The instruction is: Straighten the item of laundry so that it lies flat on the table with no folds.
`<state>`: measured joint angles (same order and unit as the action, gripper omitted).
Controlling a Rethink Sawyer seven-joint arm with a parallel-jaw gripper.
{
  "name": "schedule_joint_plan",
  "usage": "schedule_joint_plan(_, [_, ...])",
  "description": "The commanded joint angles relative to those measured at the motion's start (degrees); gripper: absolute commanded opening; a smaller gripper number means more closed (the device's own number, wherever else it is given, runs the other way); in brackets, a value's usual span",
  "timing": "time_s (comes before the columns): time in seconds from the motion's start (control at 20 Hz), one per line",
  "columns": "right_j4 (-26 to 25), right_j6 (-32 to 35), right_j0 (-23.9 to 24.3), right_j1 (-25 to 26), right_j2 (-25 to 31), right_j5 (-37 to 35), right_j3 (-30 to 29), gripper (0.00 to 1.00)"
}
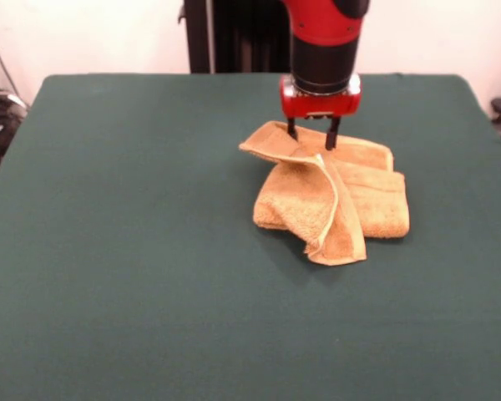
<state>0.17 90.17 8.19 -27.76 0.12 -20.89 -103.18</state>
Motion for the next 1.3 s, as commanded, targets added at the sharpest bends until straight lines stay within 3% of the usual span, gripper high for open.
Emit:
schedule_joint_plan(0.05, [-0.9, 5.8, -1.2, -0.1, 3.4, -4.0, 1.4, 1.00])
schedule_joint_plan(0.4, [-1.7, 4.4, -0.7, 0.7, 3.6, -3.9, 2.4, 1.00])
schedule_joint_plan(1.3, [-7.2, -1.9, 9.1, 7.6, 6.6, -4.2, 9.9, 1.00])
